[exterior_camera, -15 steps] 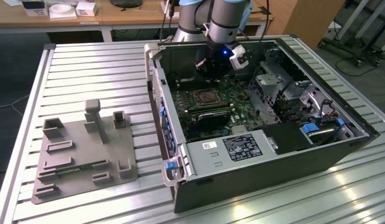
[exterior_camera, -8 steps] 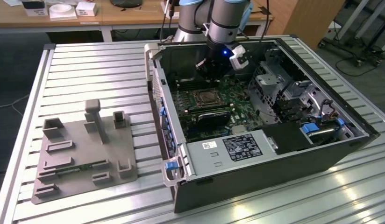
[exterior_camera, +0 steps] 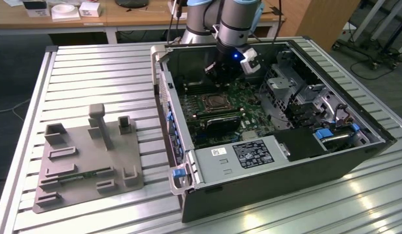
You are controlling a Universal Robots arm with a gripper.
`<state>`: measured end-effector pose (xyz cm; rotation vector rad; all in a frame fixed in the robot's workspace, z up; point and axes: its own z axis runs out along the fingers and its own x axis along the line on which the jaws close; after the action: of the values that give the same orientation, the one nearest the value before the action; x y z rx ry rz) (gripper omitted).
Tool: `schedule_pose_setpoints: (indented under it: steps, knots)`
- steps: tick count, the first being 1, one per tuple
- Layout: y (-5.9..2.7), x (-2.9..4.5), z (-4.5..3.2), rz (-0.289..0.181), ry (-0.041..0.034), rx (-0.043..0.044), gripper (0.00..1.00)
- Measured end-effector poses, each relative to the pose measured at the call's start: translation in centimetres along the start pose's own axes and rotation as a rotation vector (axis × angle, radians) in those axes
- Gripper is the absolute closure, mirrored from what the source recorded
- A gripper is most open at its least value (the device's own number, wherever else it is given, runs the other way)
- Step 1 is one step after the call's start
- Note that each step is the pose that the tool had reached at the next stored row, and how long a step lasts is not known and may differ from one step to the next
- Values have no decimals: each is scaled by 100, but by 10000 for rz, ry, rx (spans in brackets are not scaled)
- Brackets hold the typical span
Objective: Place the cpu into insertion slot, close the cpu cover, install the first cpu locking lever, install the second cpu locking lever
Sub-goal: 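Install the second cpu locking lever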
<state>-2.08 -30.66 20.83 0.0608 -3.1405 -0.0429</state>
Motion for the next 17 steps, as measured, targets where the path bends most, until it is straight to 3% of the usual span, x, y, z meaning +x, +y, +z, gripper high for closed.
schedule_pose_setpoints:
  steps: [12, 17]
  knots:
    - [-97, 0, -4, -2, 1, 25, 90]
    - [-96, -4, -71, 1, 1, 25, 90]
